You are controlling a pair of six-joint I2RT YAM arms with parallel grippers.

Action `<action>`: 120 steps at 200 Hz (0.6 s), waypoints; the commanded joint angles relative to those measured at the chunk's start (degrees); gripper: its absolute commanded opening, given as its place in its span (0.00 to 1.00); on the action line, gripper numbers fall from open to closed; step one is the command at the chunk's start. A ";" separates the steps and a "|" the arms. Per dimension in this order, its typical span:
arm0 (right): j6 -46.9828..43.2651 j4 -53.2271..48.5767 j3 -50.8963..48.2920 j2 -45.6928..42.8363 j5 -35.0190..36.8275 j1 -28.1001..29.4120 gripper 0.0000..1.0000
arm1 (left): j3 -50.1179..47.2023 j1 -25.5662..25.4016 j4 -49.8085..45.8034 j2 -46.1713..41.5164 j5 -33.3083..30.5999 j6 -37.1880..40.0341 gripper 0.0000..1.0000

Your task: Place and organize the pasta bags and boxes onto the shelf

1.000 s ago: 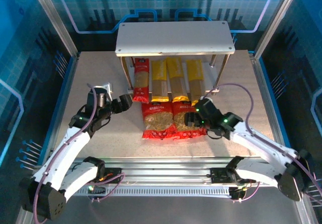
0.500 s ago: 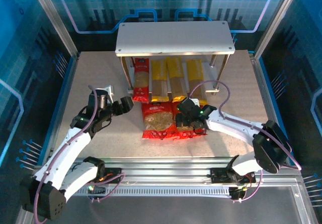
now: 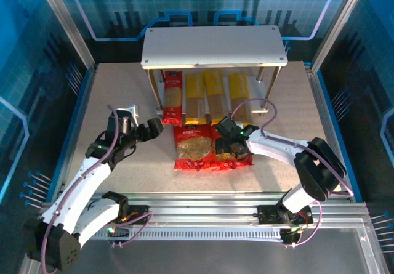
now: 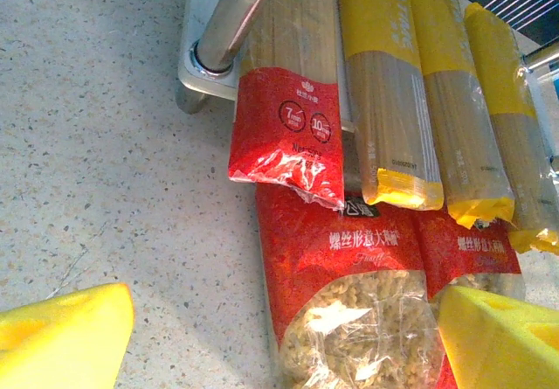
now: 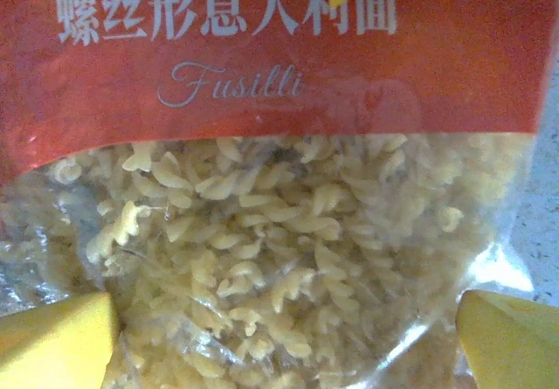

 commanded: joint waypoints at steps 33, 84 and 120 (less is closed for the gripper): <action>-1.34 1.27 0.46 4.60 -6.07 -0.83 0.94 | -1.07 0.03 0.13 -1.69 0.05 0.46 0.91; -2.62 1.88 -1.67 2.72 -11.08 -1.01 0.63 | -1.33 0.38 -0.59 -2.72 -0.26 0.76 0.91; -3.49 0.84 -4.59 -0.65 -12.73 -1.00 0.42 | -1.38 0.47 -0.42 -2.95 -0.22 0.78 0.91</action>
